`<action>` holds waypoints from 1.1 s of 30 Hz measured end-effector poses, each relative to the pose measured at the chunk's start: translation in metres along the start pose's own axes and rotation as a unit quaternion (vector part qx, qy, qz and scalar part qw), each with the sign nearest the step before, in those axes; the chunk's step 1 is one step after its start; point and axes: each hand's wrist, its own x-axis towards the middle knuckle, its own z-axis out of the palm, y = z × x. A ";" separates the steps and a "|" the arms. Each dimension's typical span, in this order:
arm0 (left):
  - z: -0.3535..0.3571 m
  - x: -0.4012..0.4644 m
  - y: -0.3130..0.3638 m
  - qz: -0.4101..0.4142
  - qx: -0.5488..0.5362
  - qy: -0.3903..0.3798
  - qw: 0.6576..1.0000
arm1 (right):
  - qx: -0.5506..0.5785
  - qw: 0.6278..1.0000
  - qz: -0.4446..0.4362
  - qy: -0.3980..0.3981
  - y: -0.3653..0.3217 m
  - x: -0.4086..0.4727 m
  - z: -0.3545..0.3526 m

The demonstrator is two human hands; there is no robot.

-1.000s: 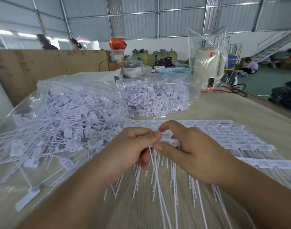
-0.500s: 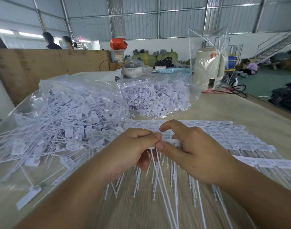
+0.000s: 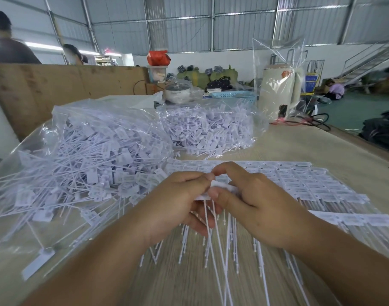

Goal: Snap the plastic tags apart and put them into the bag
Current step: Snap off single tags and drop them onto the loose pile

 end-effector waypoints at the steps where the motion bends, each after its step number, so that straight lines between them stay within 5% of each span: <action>1: 0.001 0.000 0.000 -0.001 -0.005 -0.014 1.000 | 0.007 1.000 -0.003 -0.004 0.000 0.000 0.000; 12: -0.002 0.002 -0.004 -0.016 0.001 -0.067 0.998 | -0.009 0.999 -0.017 -0.047 0.000 -0.001 0.002; 22: -0.022 0.003 0.005 0.013 0.013 0.048 0.999 | -0.079 0.996 0.037 0.017 0.000 -0.001 -0.014; 33: -0.012 0.002 0.002 0.011 0.028 0.007 1.000 | -0.078 0.996 -0.004 -0.030 -0.004 -0.001 -0.013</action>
